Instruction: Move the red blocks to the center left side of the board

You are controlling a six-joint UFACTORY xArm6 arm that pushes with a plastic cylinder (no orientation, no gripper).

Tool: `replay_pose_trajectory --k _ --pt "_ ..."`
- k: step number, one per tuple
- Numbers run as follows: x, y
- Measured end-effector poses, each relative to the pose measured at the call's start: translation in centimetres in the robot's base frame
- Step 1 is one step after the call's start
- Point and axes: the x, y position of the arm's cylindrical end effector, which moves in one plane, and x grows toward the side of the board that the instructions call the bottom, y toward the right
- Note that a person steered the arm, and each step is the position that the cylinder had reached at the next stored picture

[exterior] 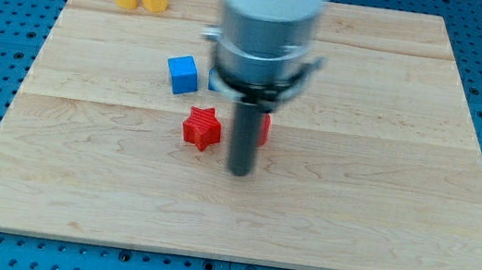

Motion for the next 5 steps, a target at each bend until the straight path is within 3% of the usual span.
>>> replay_pose_trajectory --k 1,2,3,4,5 --pt "-0.5 -3.9" --pt "0.9 10.3" --pt "-2.6 14.7" --pt "-6.2 10.3" --pt "-4.5 1.1"
